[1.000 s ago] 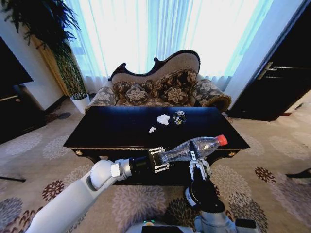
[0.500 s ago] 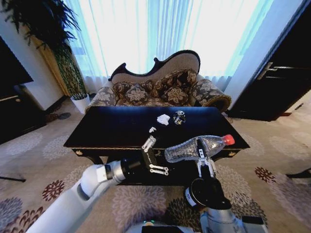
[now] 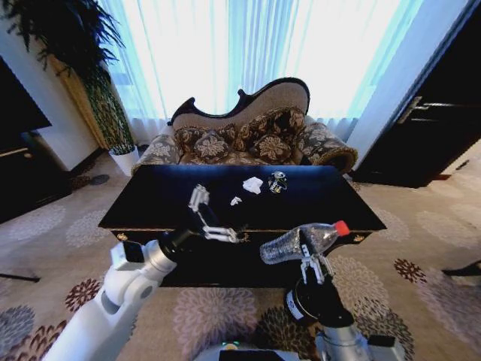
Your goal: Move to the front of the table and place the trash on the table into the trash bin.
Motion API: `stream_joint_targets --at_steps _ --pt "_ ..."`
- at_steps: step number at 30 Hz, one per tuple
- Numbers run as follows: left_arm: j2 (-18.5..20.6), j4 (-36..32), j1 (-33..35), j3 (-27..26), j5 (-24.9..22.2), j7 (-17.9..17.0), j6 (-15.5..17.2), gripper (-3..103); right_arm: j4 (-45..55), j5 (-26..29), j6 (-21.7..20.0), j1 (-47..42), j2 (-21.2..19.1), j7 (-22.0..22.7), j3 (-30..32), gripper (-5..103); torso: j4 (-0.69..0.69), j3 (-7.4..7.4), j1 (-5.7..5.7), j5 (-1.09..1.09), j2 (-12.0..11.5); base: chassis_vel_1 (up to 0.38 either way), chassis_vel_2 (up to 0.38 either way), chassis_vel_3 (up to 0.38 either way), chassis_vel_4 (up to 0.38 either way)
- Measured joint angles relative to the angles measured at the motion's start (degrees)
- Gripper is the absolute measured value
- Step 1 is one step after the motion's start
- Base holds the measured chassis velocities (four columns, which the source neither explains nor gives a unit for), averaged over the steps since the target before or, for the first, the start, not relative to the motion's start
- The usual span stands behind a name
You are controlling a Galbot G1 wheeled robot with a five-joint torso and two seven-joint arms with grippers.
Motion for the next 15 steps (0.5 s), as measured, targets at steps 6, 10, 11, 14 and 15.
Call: stream_joint_targets --at_steps 6,10,11,14,15 --pt "-0.9 -0.6 0.9 -5.0 -3.5 -8.1 3.7 100 -3.0 -3.2 0.9 0.8 -0.7 1.0 -0.6 23 0.0 0.0 0.0 0.0 0.0 0.0 0.0 0.0 0.0" --pt "-1.3 -0.1 2.0 -8.3 -3.4 -12.8 7.2 100 -5.4 -6.0 1.5 1.5 -1.7 3.1 -0.5 23 0.0 0.0 0.0 0.0 0.0 0.0 0.0 0.0 0.0" --pt "-1.4 0.1 2.2 -9.0 -3.2 -13.7 7.7 100 -6.0 -6.9 1.6 1.7 -1.9 4.0 -0.5 23 0.0 0.0 0.0 -0.01 0.0 0.0 0.0 0.0 0.0" --pt "-2.0 0.4 2.9 -11.3 -2.8 -15.2 8.7 100 -7.3 -9.0 1.4 2.4 -2.4 6.9 -0.6 23 0.0 0.0 0.0 -0.01 0.0 0.0 0.0 0.0 0.0" --pt "-2.3 0.4 3.3 -12.5 -2.8 -15.6 9.2 100 -8.0 -10.3 1.0 2.8 -2.6 8.8 -0.6 23 0.0 0.0 0.0 -0.01 0.0 0.0 0.0 0.0 0.0"
